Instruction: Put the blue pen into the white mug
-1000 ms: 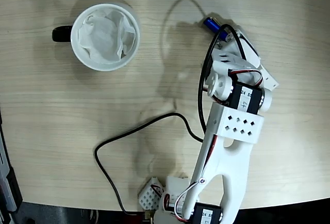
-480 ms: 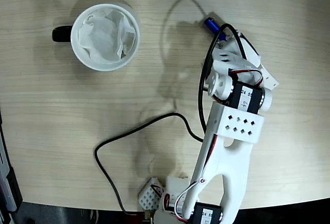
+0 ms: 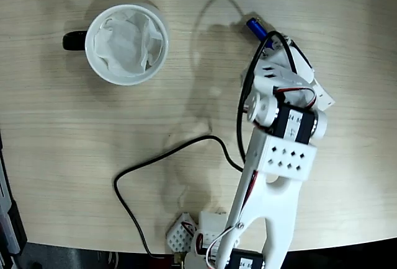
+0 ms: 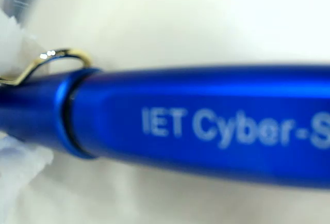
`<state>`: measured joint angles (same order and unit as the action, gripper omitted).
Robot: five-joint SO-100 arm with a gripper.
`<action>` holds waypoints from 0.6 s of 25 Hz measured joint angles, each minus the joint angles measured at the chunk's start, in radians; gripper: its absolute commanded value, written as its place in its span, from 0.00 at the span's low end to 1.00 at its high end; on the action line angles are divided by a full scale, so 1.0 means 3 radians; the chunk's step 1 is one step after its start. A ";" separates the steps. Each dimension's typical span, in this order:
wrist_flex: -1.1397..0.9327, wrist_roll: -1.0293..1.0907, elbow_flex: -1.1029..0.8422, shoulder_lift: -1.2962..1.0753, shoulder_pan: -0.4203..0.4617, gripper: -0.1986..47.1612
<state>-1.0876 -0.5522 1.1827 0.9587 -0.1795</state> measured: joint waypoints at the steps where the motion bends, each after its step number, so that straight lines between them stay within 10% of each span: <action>1: 0.0000 -0.0031 0.0000 0.0051 0.0015 0.01; 15: 0.0353 -0.0373 0.0036 0.0680 0.0343 0.00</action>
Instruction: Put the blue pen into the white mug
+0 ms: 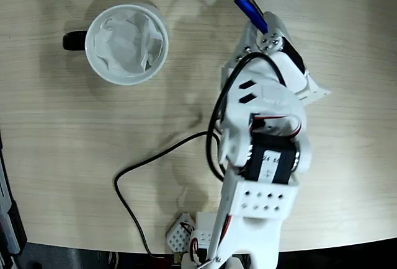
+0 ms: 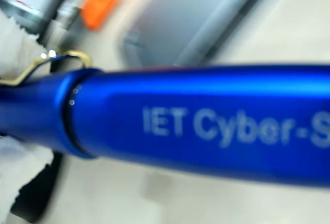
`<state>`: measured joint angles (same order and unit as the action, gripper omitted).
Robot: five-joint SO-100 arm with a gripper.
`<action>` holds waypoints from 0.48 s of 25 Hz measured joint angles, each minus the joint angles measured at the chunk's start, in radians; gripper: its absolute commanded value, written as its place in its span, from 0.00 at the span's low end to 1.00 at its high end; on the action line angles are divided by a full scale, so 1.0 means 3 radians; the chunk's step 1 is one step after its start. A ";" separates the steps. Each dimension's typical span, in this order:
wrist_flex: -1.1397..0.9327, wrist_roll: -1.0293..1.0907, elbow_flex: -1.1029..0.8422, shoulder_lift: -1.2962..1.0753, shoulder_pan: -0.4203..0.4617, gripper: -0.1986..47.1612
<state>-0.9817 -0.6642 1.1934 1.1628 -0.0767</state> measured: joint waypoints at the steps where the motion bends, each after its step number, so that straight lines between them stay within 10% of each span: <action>1: 0.0056 -0.0072 0.0000 0.0061 0.0046 0.00; 12: 0.0823 -0.0435 0.0772 0.1125 0.0736 0.00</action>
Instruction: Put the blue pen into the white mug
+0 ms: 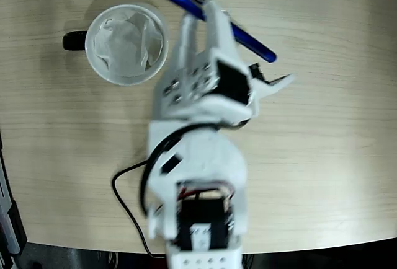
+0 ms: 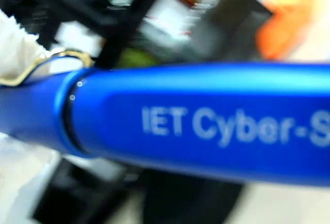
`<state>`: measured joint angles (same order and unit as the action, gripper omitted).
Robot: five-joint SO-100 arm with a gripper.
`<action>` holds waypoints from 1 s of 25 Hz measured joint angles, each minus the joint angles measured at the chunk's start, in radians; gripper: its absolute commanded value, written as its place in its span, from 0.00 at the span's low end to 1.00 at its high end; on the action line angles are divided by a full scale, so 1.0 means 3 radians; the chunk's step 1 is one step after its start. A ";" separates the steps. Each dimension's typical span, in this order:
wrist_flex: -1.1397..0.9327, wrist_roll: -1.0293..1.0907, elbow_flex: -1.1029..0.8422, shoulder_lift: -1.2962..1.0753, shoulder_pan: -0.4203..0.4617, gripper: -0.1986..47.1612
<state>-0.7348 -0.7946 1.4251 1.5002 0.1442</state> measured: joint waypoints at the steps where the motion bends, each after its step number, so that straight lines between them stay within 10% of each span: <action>1: 0.0046 -0.0087 0.0082 0.0112 0.0082 0.00; 25: 0.2357 -0.0987 0.1657 0.1079 0.1104 0.00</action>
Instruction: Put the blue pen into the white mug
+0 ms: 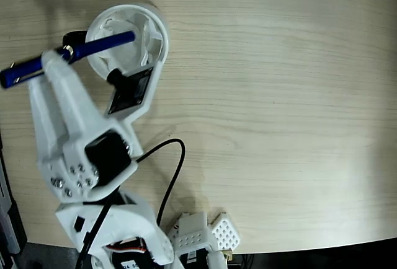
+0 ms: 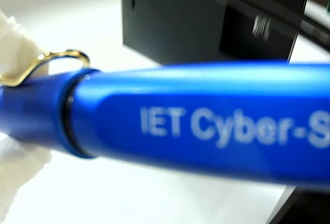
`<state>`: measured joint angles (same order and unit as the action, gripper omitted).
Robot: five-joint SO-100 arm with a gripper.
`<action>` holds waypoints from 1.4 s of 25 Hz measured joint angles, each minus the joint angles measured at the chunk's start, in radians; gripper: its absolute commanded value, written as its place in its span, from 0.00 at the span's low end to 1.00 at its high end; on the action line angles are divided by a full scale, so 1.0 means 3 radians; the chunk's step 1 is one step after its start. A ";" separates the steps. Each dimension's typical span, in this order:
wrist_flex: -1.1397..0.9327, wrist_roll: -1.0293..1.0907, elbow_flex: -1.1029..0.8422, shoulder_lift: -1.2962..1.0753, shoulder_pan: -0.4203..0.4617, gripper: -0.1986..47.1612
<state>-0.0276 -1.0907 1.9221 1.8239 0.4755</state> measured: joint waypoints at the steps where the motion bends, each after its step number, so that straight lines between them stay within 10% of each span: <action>1: 0.0005 -0.0010 0.0066 0.0041 0.0041 0.00; 28: 0.0460 -0.0020 0.1058 0.0470 0.0056 0.01; 35: 0.0542 0.0000 0.1058 0.0419 0.0056 0.28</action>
<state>0.1350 -1.0907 2.2396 1.9497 0.4924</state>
